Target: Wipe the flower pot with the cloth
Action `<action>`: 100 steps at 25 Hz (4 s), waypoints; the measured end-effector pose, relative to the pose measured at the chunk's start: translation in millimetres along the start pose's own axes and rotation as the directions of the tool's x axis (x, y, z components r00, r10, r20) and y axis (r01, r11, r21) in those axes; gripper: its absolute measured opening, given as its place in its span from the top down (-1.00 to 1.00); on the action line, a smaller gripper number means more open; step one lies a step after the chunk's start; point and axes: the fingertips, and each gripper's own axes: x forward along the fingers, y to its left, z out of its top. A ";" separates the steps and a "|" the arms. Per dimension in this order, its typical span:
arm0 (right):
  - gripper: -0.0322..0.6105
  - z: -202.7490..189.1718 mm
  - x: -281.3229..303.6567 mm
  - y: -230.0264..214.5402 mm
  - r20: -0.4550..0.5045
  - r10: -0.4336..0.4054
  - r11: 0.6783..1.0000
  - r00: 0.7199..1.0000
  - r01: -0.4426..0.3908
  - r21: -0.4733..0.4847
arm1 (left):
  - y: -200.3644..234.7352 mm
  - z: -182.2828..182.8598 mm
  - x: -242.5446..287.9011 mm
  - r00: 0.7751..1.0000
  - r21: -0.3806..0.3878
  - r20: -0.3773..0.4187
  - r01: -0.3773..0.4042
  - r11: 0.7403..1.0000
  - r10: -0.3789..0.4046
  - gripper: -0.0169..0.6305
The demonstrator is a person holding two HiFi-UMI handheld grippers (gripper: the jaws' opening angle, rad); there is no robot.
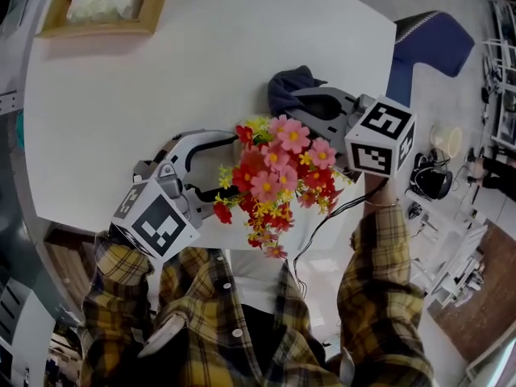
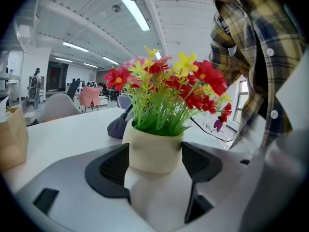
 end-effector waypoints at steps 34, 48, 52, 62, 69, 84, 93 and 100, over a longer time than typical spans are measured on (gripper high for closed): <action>0.87 -108.2 -48.0 83.5 0.208 -0.218 0.903 0.954 0.116 0.414 | -31.6 -11.7 -15.8 0.913 -0.219 -0.043 -0.405 0.888 0.406 -0.11; 0.87 -102.3 -41.6 71.3 0.214 -0.177 0.917 0.961 0.083 0.389 | -23.6 -22.9 -17.1 0.938 -0.084 -0.090 -0.343 0.935 0.336 -0.04; 0.87 -96.9 -44.1 64.0 0.210 -0.186 0.929 0.960 0.102 0.355 | -28.5 -29.8 -16.1 0.937 -0.079 -0.083 -0.346 0.935 0.340 0.05; 0.87 -69.7 -53.3 58.3 0.188 -0.171 0.953 0.967 0.115 0.279 | -29.1 -12.6 -25.6 0.939 -0.036 -0.071 -0.341 0.940 0.337 0.09; 0.87 -48.4 -38.3 38.6 0.138 -0.074 0.983 0.988 0.049 0.175 | -19.7 -16.4 -22.8 0.947 -0.035 -0.070 -0.316 0.948 0.313 0.09; 0.87 -7.6 -4.3 17.0 -0.071 0.220 0.974 0.973 -0.223 -0.040 | 9.9 -6.7 1.1 0.989 0.086 -0.138 -0.045 0.995 0.057 0.09; 0.87 -2.2 7.6 15.6 -0.063 0.214 0.976 0.975 -0.216 -0.014 | 12.3 -6.4 8.2 0.981 0.162 -0.180 0.105 0.981 -0.075 0.09; 0.87 -10.9 -3.4 12.6 0.023 0.116 0.992 0.993 -0.117 0.045 | 6.8 -19.2 -4.1 0.989 0.068 -0.133 -0.053 0.996 0.061 0.08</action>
